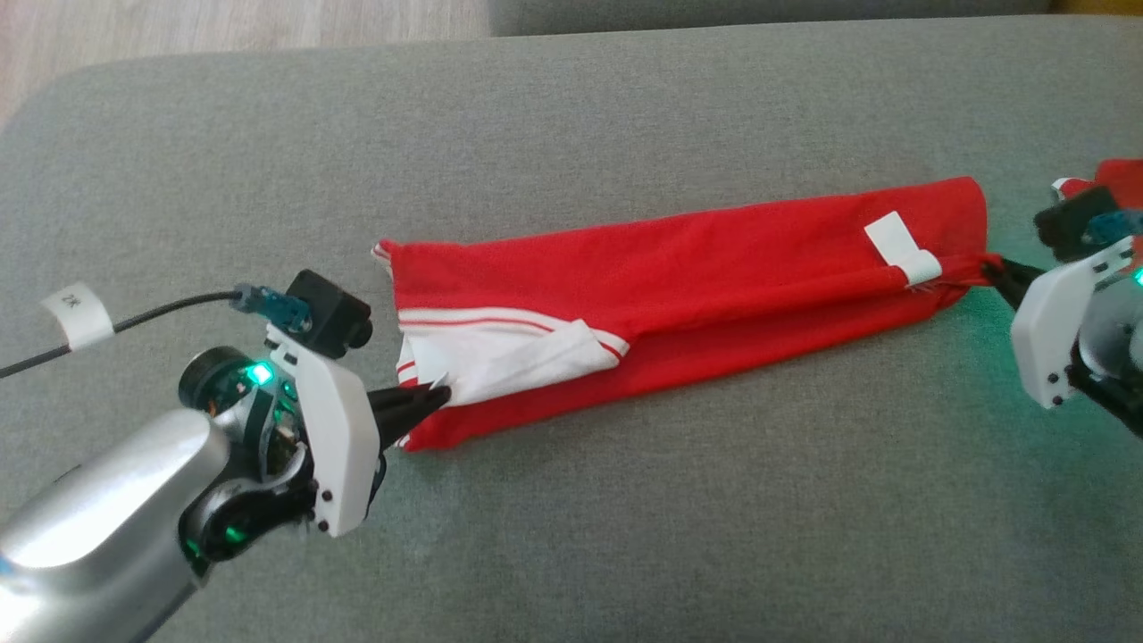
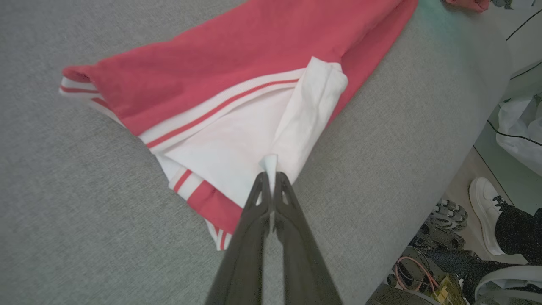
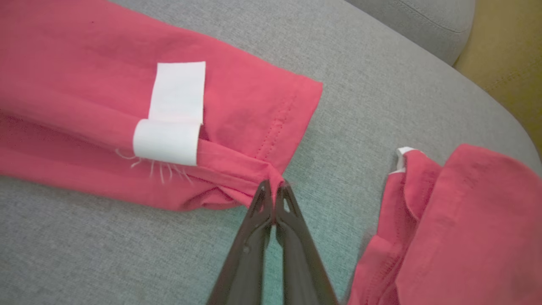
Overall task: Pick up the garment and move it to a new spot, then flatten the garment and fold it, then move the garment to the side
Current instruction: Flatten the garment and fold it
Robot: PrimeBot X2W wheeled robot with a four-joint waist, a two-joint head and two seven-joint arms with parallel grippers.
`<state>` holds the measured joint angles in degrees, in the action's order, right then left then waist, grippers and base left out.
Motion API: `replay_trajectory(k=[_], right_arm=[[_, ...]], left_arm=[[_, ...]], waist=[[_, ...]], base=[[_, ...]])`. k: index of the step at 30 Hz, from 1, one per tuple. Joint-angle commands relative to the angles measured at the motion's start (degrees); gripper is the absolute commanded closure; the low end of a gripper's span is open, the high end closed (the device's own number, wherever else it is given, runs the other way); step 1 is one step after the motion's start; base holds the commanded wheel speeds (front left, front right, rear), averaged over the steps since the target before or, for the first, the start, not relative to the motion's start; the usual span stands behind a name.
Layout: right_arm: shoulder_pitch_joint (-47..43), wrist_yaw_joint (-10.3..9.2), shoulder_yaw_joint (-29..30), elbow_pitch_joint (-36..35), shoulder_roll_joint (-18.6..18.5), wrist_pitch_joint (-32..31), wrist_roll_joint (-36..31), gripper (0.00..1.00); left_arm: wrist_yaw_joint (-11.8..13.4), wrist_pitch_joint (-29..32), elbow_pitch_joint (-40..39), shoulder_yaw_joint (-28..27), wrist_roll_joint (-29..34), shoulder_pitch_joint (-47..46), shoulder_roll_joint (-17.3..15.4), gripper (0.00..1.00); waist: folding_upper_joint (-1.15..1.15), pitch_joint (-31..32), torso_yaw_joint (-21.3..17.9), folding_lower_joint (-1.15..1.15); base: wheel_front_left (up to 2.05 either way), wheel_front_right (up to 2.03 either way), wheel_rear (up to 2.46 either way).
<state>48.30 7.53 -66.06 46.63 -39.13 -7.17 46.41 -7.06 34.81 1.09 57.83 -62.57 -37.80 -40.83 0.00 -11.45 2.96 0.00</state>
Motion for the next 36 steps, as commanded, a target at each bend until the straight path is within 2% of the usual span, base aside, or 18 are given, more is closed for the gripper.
replay_trajectory(k=[1,4,5,6,7,11,17,22,26,28,29,32,36], right_arm=[[0.8,-0.04,-0.4,0.3,-2.7,0.1,0.8,1.0],[1.1,-0.04,-1.0,1.4,-2.4,0.9,1.6,1.0],[1.2,-0.04,-1.0,2.0,-2.3,1.4,2.0,0.0],[1.2,-0.04,-0.9,2.4,-2.0,1.6,2.6,0.0],[1.1,-0.04,-0.9,2.7,-1.7,1.8,3.3,0.0],[1.3,-0.04,-0.1,3.2,-0.8,3.2,6.5,0.0],[1.1,-0.04,2.8,1.0,0.0,6.9,13.8,0.0],[1.7,-0.04,6.0,-2.3,1.4,12.7,17.7,0.0],[2.6,-0.04,9.4,-3.8,3.5,20.8,15.8,0.0],[2.3,-0.04,13.5,-4.0,5.5,22.0,14.9,0.0],[2.3,-0.04,13.5,-4.0,5.5,22.0,14.9,0.0],[0.7,-0.04,26.0,-6.7,9.0,22.1,9.8,0.0],[-8.2,-0.04,42.9,-13.2,15.8,22.1,-1.9,0.0]], left_arm=[[0.2,0.3,-1.6,-2.6,-0.3,-2.1,-2.7,1.0],[0.2,1.1,-1.6,-2.0,-0.5,-1.8,-2.7,1.0],[0.2,1.4,-1.6,-1.9,-0.7,-1.7,-2.7,0.94],[0.2,1.5,-1.6,-1.8,-0.7,-1.6,-2.7,0.5],[0.2,1.3,-1.7,-1.7,-0.4,-1.6,-2.8,0.0],[0.7,-0.2,-1.1,-1.9,1.1,-1.7,-3.0,0.0],[5.2,-8.5,3.1,-3.9,7.0,-2.0,-1.5,0.0],[11.2,-22.0,7.0,-8.9,10.8,-1.9,2.0,0.0],[15.3,-33.0,9.2,-11.9,14.1,-0.6,3.8,0.0],[17.3,-37.6,9.6,-13.4,14.2,1.1,5.1,0.0],[17.3,-37.6,9.6,-13.4,14.2,1.1,5.1,0.0],[19.5,-43.8,9.6,-15.3,13.9,3.9,6.9,0.0],[22.0,-48.7,9.8,-18.2,13.9,7.9,9.6,0.0]], waist=[[0.0,-0.1,-0.1,0.0],[0.0,0.0,-0.2,0.0],[0.0,0.0,-0.3,0.0],[0.0,0.0,-0.4,0.0],[0.0,0.1,-0.4,0.0],[0.0,0.5,-0.7,0.0],[0.0,2.6,-1.1,0.0],[0.0,5.2,-1.7,0.0],[0.0,7.3,-2.4,0.0],[0.0,8.1,-2.6,0.0],[0.0,8.1,-2.6,0.0],[0.0,8.6,-2.8,0.0],[0.0,9.7,-2.6,0.0]], base=[[0.0,0.0,0.0],[0.0,0.0,0.0],[0.0,0.0,0.0],[0.0,0.0,0.0],[0.0,0.0,0.0],[0.0,0.0,0.0],[0.0,0.0,0.0],[0.0,0.0,0.0],[0.0,0.0,0.0],[0.0,0.0,0.0],[0.0,0.0,0.0],[0.0,0.0,0.0],[0.0,0.0,0.0]])
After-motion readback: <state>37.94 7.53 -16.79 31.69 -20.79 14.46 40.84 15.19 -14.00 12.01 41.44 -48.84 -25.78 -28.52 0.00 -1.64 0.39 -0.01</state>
